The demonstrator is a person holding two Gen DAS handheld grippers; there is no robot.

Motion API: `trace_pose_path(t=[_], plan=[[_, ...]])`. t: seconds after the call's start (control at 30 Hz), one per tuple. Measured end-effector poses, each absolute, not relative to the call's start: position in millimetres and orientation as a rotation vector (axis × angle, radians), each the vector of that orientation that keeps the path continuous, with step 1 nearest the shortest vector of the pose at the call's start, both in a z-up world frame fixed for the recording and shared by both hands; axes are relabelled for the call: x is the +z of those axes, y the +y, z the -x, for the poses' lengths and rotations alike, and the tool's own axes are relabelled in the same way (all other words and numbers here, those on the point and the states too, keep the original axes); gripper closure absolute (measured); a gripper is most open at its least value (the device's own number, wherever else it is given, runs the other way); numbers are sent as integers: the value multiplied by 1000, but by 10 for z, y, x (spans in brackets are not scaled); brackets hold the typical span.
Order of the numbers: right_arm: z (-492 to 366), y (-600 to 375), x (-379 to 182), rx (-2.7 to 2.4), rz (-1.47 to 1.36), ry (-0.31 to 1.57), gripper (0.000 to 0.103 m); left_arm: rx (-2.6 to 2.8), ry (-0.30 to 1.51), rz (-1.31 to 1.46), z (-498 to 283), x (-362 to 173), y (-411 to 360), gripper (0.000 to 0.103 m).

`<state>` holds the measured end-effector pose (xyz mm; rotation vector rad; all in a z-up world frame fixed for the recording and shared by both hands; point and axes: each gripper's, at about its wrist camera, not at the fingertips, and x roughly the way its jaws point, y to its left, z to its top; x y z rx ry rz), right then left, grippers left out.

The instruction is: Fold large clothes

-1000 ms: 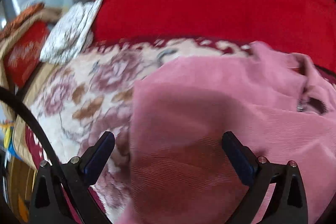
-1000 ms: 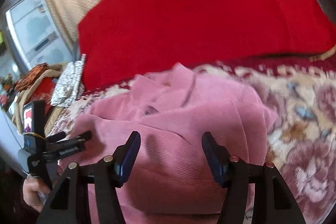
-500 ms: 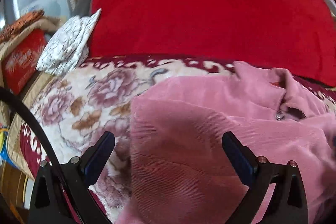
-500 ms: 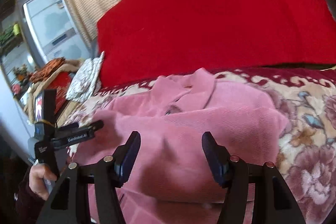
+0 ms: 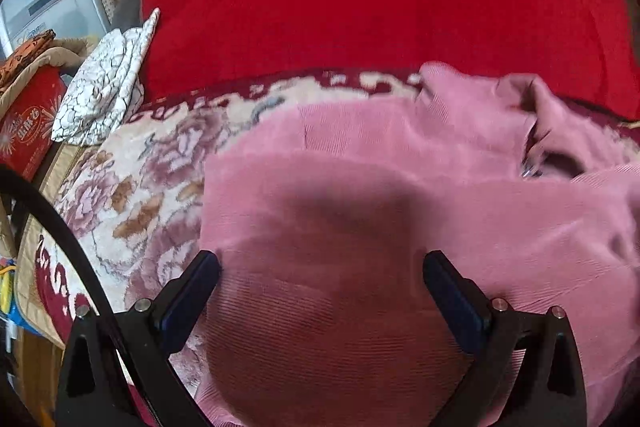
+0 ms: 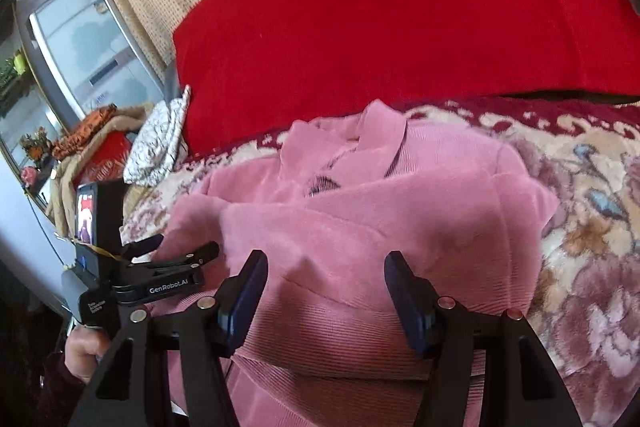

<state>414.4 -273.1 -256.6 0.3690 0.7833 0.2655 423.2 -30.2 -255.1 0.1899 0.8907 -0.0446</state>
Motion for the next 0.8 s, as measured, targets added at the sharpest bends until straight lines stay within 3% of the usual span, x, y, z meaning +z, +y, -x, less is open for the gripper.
trace_pose_path(t=[0.37,0.7,0.8], plan=[[-4201,-2702,-2708,230,-313,868,36,-117,928,-319,-4191,-2721,-575,1],[-4173,-2750,-2747,305,-384,820,17,-112,939,-286,-4228,-2773,-560,0],[-4163,-2828,-2760,327,-471,795,15,-116,949,-276,-4240,-2772,-550,0]])
